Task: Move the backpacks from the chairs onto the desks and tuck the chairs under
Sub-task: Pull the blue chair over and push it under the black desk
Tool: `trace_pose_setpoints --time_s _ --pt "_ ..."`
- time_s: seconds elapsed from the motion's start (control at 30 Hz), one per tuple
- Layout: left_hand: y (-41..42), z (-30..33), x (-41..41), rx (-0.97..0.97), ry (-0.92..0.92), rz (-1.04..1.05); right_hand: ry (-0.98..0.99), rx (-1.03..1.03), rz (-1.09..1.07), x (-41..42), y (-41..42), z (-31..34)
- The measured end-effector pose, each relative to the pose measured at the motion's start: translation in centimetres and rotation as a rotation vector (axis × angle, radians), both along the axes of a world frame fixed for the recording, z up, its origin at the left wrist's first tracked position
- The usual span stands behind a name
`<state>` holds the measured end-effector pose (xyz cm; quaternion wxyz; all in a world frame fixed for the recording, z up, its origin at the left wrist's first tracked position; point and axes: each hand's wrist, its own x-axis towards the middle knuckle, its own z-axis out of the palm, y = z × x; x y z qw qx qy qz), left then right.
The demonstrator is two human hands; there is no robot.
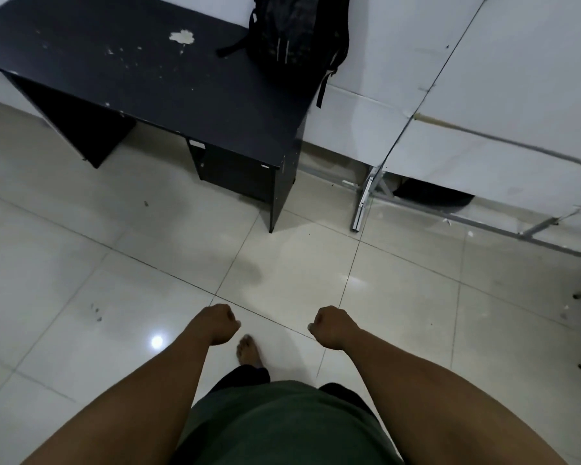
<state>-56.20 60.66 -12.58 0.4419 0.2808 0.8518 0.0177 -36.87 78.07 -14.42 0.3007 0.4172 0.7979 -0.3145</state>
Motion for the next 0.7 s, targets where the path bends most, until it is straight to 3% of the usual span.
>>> trace_pose_setpoints --time_s 0.27,0.47,0.7 --pt "-1.2 1.2 11.2 0.118 0.026 0.141 0.087 0.04 0.106 7.0 -2.5 0.6" --pt "-4.3 1.4 22.1 0.076 -0.059 0.052 0.004 0.069 0.252 15.7 -5.3 0.9" --pt "-9.4 0.9 29.4 0.063 -0.075 0.022 -0.014 0.056 0.231 22.6 -11.0 1.0"
